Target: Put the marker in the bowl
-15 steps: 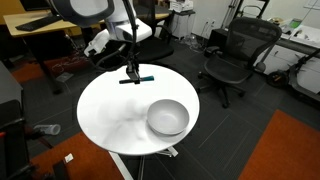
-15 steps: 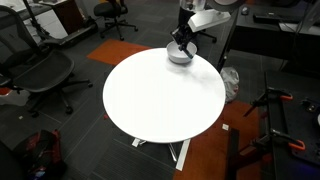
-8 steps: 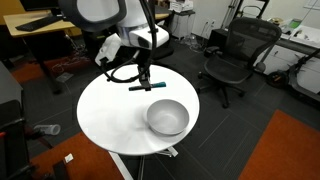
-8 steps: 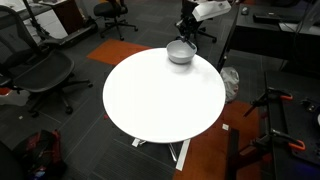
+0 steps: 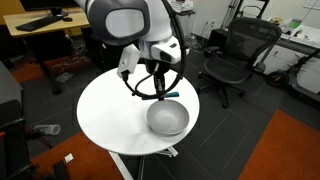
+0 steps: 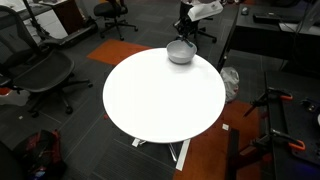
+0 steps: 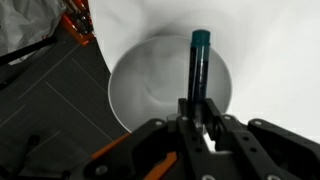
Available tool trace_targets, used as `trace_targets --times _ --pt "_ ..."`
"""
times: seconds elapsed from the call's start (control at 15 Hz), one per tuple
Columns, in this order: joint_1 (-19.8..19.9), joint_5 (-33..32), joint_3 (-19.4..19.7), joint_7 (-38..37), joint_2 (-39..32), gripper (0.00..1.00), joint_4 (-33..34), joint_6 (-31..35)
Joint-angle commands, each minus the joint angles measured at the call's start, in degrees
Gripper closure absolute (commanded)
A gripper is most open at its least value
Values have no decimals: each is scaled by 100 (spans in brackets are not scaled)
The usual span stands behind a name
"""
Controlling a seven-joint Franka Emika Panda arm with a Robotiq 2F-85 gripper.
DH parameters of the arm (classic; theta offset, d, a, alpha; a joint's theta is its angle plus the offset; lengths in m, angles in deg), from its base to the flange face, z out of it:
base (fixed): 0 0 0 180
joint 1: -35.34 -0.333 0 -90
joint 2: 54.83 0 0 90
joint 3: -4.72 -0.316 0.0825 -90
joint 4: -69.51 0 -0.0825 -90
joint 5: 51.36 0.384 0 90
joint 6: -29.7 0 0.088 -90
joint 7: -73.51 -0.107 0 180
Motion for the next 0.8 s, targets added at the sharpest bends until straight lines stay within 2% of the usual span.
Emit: trace_targets --times 0.0,0.4,0.47,0.53,0.73 --pt "172 267 -40 375 -446 95 622 -357" --pt "367 463 -69 662 -962 95 1168 -527" --pt "381 479 -62 666 -1014 56 1228 -571" --pt "404 492 -68 684 -1061 55 1282 -608" --pt "429 486 -62 719 -1090 34 1353 -700"
